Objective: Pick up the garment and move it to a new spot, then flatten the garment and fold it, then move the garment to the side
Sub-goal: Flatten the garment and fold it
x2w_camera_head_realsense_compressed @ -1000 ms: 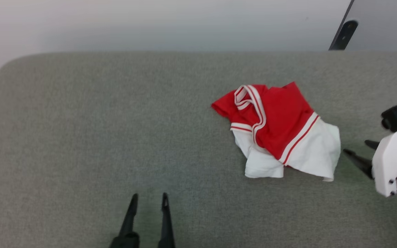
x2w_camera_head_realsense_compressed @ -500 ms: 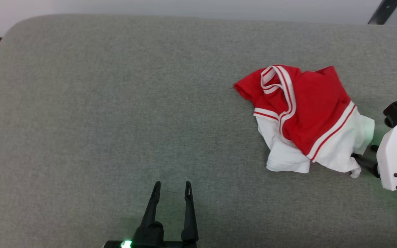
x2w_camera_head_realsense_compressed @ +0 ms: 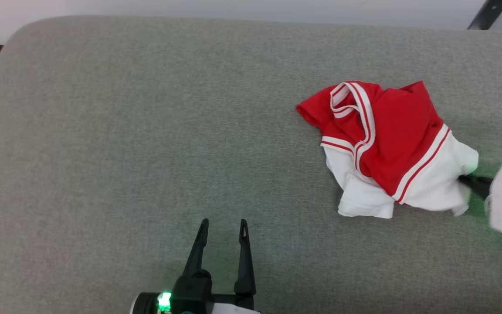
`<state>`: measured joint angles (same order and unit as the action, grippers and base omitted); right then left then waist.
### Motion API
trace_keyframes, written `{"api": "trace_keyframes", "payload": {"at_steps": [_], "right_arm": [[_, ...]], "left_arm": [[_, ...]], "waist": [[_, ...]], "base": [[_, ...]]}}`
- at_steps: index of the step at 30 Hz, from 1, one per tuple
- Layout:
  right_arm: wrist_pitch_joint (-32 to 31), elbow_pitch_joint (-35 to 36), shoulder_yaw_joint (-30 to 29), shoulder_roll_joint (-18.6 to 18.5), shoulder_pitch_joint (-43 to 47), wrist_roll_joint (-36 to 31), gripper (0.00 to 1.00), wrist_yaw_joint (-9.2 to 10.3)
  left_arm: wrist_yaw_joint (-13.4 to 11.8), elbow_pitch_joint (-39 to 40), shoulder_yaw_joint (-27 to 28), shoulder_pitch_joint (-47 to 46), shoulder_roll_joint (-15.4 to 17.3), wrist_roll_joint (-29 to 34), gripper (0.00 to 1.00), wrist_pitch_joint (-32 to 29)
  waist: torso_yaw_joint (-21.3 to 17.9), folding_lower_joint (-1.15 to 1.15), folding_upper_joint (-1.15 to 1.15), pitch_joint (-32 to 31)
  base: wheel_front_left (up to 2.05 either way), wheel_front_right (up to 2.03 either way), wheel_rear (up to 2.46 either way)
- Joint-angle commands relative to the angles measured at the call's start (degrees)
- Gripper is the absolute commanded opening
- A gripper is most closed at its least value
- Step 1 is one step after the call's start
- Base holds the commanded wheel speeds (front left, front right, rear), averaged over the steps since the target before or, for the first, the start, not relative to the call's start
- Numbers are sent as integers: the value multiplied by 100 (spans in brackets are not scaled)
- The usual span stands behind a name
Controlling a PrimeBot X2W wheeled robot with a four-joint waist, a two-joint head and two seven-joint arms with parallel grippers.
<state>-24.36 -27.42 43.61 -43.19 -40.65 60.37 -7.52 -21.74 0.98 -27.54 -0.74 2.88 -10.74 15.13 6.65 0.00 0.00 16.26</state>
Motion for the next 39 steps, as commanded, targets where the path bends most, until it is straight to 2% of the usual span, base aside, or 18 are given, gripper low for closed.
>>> {"api": "trace_keyframes", "payload": {"at_steps": [1, 11, 18, 21, 32, 33, 34, 35, 39], "right_arm": [[109, -70, -64, -122, -109, 99, 0, 6], [658, -394, -197, -1009, -361, 542, 0, 6], [1349, -878, -471, -1554, -450, 804, 0, 6], [1509, -1203, -556, -1536, -451, 939, 0, 6], [1763, -1888, -129, -1082, -437, 772, 0, 6], [1853, -1948, -131, -1067, -485, 784, 21, 6], [1948, -2001, -133, -1049, -518, 792, 49, 6], [2027, -2034, -116, -1024, -552, 768, 100, 6], [2383, -2015, -73, -961, -597, 785, 100, 6]], "left_arm": [[22, -25, 5, -74, 1, 17, 100, 3], [-86, -36, -113, -242, 1, 104, 100, 3], [-173, -44, -199, -324, 1, 134, 100, 3], [-197, -59, -228, -344, 1, 150, 100, 3], [-226, -267, -411, -570, 2, 54, 100, 3], [-221, -303, -426, -604, 1, 37, 100, 3], [-216, -330, -439, -642, 1, 26, 100, 3], [-206, -362, -442, -672, 1, 14, 100, 3], [-73, -451, -373, -785, 2, -67, 100, 3]], "waist": [[-75, 0, 0, -7], [-230, 0, 0, 214], [-196, 0, 0, 348], [-185, 0, 0, 390], [-96, 0, 0, 472], [-94, 0, 0, 471], [-95, 0, 0, 465], [-102, 0, 0, 450], [-164, 0, 0, 314]], "base": [[0, 0, 0], [0, 0, 0], [0, 0, 0], [0, 0, 0], [0, 0, 0], [0, 0, 0], [0, 0, 0], [0, 0, 0], [0, 0, 0]]}}
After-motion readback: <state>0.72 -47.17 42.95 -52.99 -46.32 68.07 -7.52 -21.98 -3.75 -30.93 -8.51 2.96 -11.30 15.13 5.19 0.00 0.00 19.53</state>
